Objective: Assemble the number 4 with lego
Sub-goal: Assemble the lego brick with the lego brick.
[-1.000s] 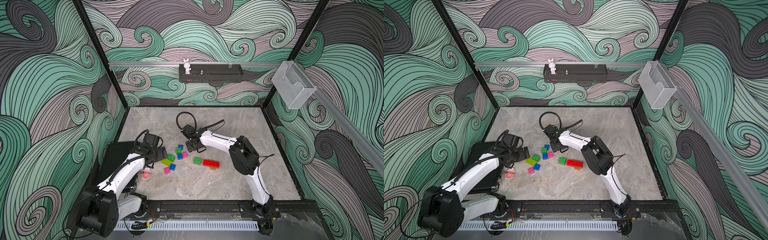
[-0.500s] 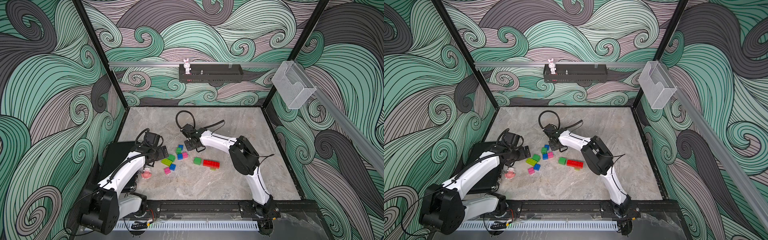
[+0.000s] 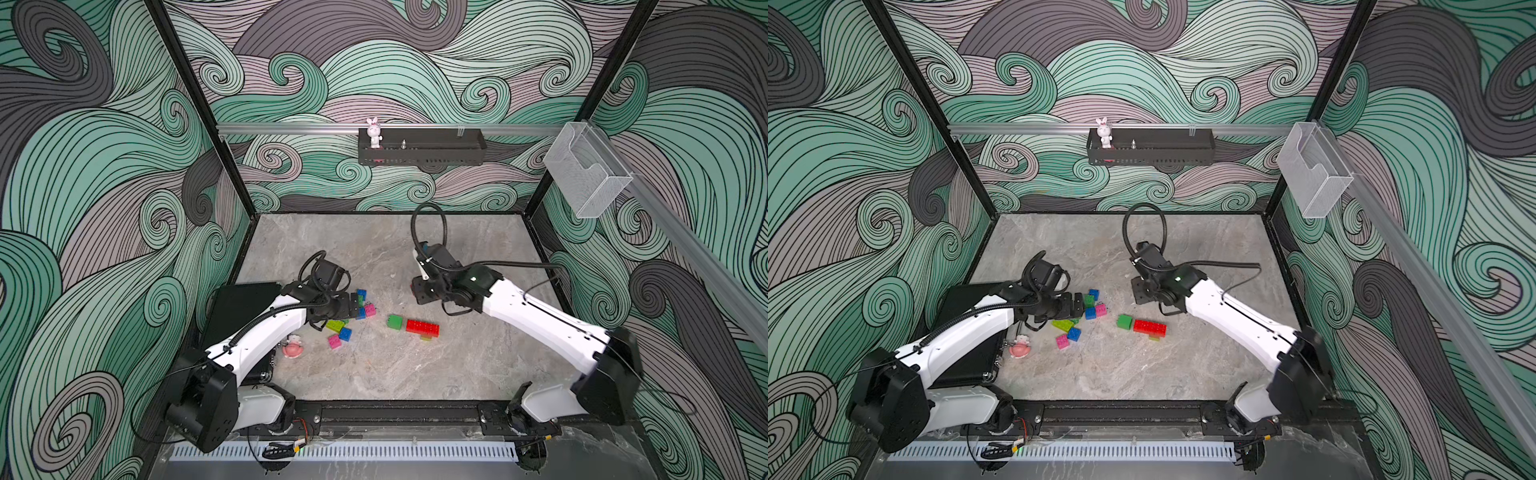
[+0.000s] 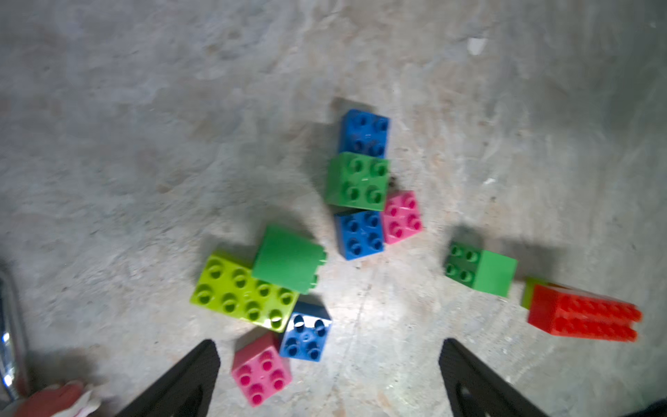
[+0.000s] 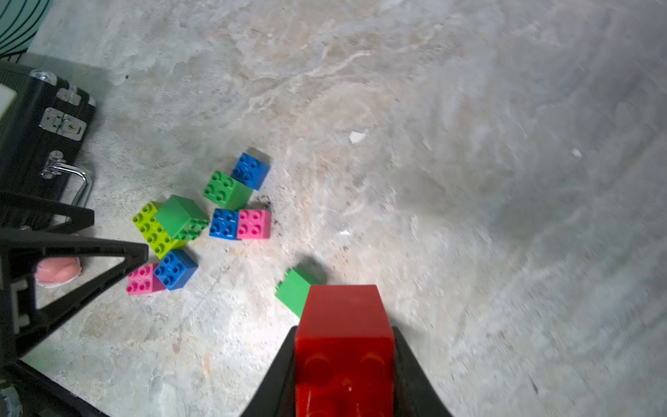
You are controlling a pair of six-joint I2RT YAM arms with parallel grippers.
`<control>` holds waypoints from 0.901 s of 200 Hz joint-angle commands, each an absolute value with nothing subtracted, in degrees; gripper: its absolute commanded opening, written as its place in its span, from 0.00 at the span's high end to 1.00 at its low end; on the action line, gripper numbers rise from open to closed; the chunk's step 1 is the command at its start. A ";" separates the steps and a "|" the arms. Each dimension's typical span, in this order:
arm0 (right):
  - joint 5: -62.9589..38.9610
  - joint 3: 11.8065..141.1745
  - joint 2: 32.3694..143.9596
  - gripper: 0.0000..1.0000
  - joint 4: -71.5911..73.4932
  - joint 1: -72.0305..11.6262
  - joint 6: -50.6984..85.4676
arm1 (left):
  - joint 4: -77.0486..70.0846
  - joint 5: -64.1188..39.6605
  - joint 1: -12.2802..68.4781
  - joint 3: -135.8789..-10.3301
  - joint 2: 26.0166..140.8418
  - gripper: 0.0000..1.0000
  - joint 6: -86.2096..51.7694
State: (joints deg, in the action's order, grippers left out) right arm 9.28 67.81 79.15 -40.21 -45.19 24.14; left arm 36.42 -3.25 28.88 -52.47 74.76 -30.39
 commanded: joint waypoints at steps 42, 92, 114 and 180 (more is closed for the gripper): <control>8.07 58.48 70.54 1.00 -54.04 -45.85 41.62 | 35.70 -8.84 37.03 -60.59 85.34 0.01 -28.22; 9.40 59.02 74.27 1.00 -53.40 -48.71 44.58 | 36.21 -8.01 37.62 -61.08 87.30 0.02 -28.89; 9.50 59.50 76.57 1.00 -51.15 -49.37 44.04 | 36.97 -7.14 37.62 -61.34 87.45 0.01 -28.75; 10.67 61.48 82.57 1.00 -47.30 -51.04 44.36 | 39.10 -2.18 37.51 -61.35 86.55 0.01 -29.64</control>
State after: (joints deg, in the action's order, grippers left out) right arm 9.06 59.83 81.65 -48.80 -50.33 43.20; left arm 36.69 -5.19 37.43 -59.27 87.22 -29.06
